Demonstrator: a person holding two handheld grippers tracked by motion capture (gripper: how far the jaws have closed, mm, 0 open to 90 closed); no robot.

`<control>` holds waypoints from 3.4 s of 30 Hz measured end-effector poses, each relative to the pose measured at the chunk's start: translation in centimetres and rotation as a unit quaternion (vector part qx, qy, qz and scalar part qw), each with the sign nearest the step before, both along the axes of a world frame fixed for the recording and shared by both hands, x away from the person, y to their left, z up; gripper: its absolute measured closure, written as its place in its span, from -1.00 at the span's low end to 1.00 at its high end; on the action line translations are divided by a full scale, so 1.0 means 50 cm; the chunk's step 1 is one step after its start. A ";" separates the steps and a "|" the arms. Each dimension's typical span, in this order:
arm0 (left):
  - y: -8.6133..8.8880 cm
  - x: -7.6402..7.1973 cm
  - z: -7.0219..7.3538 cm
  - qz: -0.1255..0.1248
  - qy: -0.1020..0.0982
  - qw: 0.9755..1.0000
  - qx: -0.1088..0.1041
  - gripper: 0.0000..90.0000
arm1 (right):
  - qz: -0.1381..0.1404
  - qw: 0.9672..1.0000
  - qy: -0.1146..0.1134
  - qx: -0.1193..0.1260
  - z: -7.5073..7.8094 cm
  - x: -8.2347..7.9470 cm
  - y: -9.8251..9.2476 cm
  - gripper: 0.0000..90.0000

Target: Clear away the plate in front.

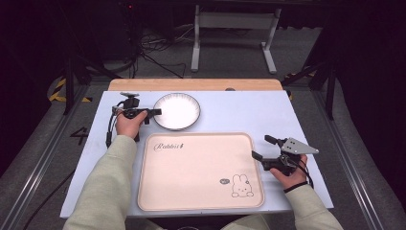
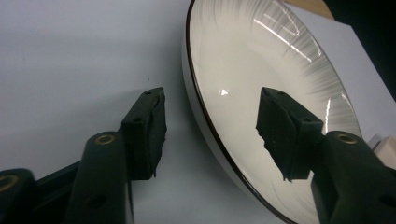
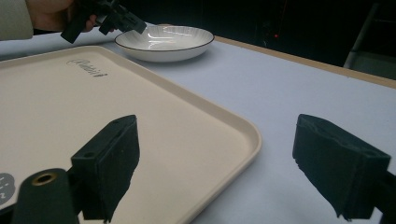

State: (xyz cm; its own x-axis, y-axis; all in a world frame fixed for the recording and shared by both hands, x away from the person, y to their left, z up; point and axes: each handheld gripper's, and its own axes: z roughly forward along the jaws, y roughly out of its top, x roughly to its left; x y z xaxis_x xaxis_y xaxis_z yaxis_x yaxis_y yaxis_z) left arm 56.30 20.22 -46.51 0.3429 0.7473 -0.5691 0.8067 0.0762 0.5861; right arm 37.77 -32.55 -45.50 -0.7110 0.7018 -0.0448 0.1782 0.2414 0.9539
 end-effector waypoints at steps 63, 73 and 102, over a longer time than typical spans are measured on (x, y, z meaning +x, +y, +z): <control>-0.023 -0.017 0.095 0.077 0.002 0.997 -0.032 0.84 | 0.010 1.000 -0.001 -0.004 0.000 0.000 0.002 -0.62; -0.020 -0.038 0.135 0.064 -0.016 0.997 -0.046 0.84 | 0.009 1.000 -0.002 -0.005 0.000 0.000 0.002 -0.62; -0.019 -0.123 0.197 -0.028 -0.024 0.998 -0.058 0.83 | 0.010 1.000 -0.002 -0.008 0.000 0.000 0.004 -0.61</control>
